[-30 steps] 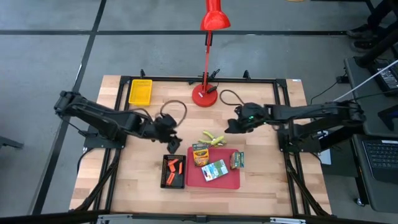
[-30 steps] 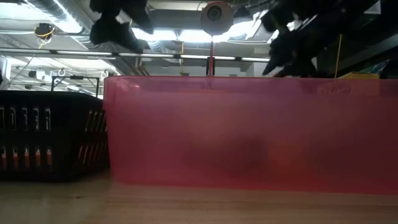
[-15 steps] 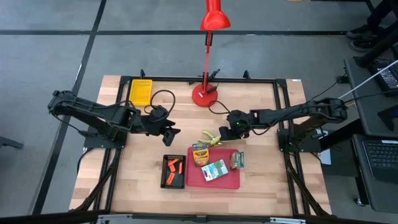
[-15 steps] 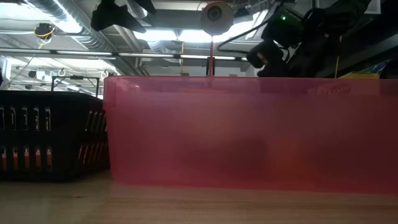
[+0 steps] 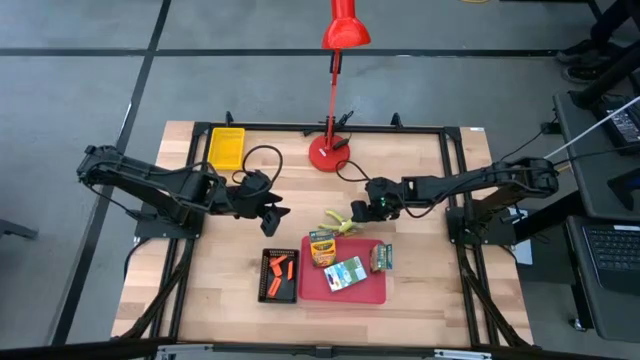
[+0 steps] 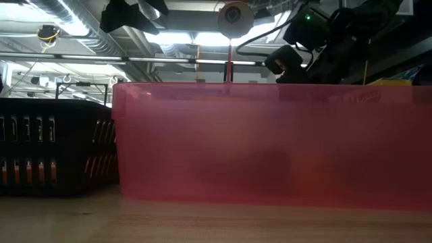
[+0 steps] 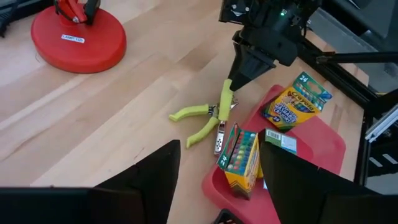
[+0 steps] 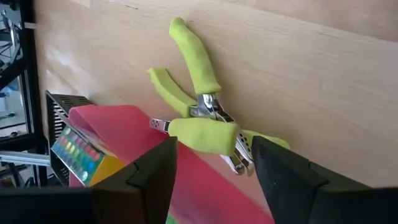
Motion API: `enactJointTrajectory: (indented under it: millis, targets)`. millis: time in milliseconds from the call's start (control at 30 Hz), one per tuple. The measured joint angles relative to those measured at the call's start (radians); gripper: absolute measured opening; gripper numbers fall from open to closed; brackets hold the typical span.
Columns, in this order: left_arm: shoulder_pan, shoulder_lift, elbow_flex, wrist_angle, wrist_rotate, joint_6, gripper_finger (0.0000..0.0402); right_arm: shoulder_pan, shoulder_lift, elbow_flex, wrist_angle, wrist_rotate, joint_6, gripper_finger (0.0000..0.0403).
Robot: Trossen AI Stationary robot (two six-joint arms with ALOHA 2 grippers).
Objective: Pick & Place School Supplies
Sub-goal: Put the bottom green puncher into the yellow bin
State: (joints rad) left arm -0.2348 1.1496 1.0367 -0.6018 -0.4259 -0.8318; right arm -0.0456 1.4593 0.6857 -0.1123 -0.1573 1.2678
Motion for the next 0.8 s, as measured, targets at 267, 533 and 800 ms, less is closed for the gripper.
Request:
enactJointTrajectory:
  millis: [267, 533, 800]
  targets:
    - [0.000, 0.000, 0.000, 0.000, 0.000, 0.018, 0.0214, 0.000, 0.003, 0.000, 0.026, 0.022, 0.004, 0.0210]
    - [0.000, 0.000, 0.000, 0.000, -0.002, 0.032, 0.0210, 0.028, 0.093, 0.000, 0.156, -0.026, 0.039, 0.0210]
    - [0.000, 0.000, 0.000, 0.001, -0.002, 0.032, 0.0208, 0.050, 0.126, 0.000, 0.221, -0.008, 0.060, 0.0179]
